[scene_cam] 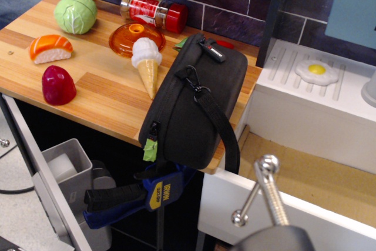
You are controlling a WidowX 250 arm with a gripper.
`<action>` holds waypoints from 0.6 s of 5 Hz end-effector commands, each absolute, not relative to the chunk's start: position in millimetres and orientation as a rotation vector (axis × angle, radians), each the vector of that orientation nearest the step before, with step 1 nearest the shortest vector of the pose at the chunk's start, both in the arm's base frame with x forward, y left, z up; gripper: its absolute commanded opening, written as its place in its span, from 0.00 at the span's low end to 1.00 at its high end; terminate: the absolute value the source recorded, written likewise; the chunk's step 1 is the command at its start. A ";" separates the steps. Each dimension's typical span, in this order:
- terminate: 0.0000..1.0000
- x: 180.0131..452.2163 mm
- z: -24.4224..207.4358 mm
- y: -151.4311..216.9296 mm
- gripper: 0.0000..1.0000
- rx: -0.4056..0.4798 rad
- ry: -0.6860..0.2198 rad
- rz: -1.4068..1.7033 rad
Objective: Unzip zipper bag
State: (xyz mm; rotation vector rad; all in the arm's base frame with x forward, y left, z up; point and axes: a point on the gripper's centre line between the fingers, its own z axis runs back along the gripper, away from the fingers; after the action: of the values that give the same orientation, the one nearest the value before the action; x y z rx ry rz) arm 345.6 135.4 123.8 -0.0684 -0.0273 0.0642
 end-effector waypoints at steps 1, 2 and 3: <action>0.00 345.6 123.8 135.4 1.00 -0.068 -0.027 0.064; 0.00 320.9 129.3 109.2 1.00 -0.107 -0.026 -0.019; 0.00 275.9 130.1 80.6 1.00 -0.131 -0.039 -0.122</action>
State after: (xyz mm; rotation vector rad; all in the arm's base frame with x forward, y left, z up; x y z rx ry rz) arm 263.5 70.3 116.5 -0.1624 0.0081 -0.1219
